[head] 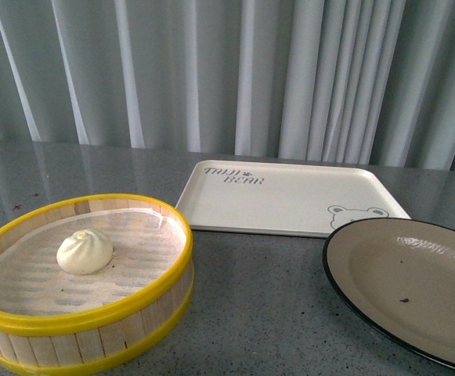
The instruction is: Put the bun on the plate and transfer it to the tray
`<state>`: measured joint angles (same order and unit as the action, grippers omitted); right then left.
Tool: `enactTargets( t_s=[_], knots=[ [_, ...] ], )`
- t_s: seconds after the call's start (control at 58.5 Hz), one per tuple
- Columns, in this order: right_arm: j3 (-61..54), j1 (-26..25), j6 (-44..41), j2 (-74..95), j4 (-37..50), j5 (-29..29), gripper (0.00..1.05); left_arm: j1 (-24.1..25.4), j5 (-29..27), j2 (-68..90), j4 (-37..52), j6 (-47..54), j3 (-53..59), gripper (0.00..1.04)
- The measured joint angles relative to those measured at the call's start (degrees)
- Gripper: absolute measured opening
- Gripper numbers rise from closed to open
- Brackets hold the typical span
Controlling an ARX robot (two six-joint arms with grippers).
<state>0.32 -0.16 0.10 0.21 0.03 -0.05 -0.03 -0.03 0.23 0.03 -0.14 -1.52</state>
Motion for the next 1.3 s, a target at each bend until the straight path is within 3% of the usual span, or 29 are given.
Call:
enactTargets(
  t_s=[1.213,1.299],
  knots=[
    [0.0,0.0,0.0,0.0,0.0,0.0,0.96,0.0,0.2,0.1,-0.1,-0.2,-0.1,0.98],
    [0.0,0.0,0.0,0.0,0.0,0.0,0.96,1.1,3.3,8.3,-14.4,-4.0,-5.7,0.98]
  ],
)
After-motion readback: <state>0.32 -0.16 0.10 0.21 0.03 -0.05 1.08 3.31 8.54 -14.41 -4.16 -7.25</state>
